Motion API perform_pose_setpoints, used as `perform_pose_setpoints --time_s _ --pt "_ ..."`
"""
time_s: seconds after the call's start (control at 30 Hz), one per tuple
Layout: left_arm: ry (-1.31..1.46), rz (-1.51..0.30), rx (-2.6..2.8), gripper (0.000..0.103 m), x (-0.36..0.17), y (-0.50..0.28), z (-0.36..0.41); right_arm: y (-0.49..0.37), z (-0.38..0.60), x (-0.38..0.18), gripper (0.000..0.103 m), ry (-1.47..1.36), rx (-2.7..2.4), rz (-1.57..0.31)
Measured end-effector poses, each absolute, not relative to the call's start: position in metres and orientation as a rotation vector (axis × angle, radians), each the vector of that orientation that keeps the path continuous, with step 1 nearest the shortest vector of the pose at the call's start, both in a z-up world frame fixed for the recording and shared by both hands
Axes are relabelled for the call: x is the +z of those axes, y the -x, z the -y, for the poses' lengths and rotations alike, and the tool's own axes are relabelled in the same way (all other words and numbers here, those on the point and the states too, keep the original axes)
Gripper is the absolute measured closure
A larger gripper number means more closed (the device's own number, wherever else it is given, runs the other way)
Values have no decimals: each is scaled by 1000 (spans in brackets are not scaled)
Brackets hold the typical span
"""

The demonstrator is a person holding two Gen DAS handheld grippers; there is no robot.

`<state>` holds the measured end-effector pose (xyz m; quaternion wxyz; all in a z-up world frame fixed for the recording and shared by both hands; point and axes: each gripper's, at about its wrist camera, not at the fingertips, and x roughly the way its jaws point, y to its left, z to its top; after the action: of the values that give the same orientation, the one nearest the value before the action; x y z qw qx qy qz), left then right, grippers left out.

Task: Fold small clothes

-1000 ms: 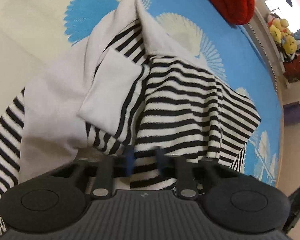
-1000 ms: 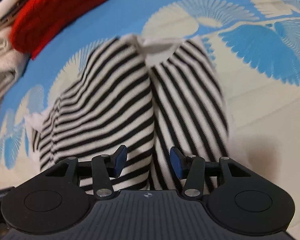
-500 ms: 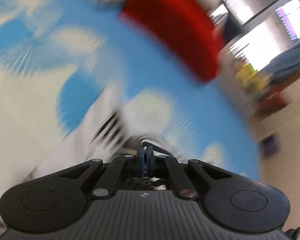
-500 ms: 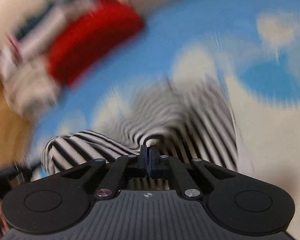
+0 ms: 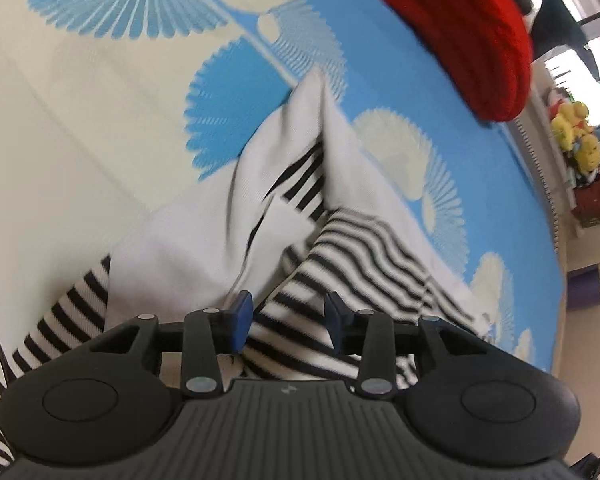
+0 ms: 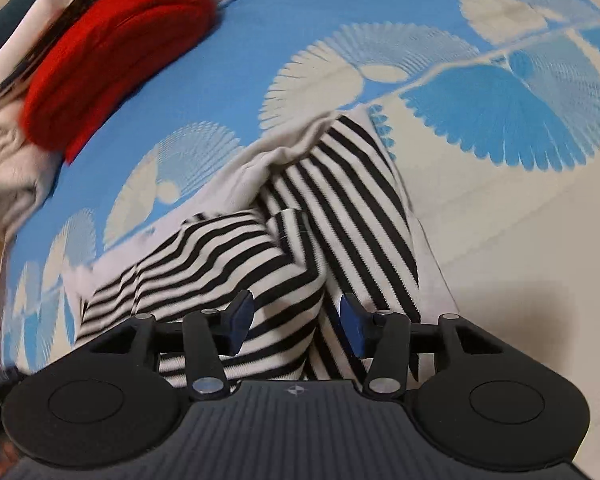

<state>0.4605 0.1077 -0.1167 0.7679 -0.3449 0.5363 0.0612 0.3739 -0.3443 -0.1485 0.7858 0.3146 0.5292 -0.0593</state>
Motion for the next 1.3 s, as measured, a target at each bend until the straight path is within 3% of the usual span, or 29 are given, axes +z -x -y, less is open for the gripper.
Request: perform_pose_setpoints --time_s 0.03,0.13,0.17,0.33,0.53,0.57,0.8,0.97,1.07,1.3 --pt "748 -1170 132 69 -120 -461 -107 -377 344 -152 58 -694 -131 -1134" --pt "735 -1153 106 95 -121 -463 -108 -382 346 -155 94 -738 -103 -1103" --pt "727 -1131 98 97 -117 -463 -107 -382 348 -154 102 -756 -92 -1081" --pt "627 -987 57 98 -85 -460 -102 -372 364 -134 103 -867 -122 -940" --pt "637 -1157 112 93 -113 -461 -110 -368 378 -178 102 -915 -298 -1204" --pt "645 -1152 113 90 -112 -460 -111 -369 377 -175 97 -871 -336 -1209" --pt "540 -968 -2 85 -71 -460 -100 -377 360 -117 92 -683 -196 -950" --pt "490 -1163 24 85 -112 -462 -85 -386 347 -149 70 -770 -62 -1123" --pt "499 -1207 79 85 -124 -459 -90 -386 347 -169 70 -733 -165 -1224" --pt "453 -1127 42 80 -101 -456 -92 -387 347 -158 69 -689 -161 -1197"
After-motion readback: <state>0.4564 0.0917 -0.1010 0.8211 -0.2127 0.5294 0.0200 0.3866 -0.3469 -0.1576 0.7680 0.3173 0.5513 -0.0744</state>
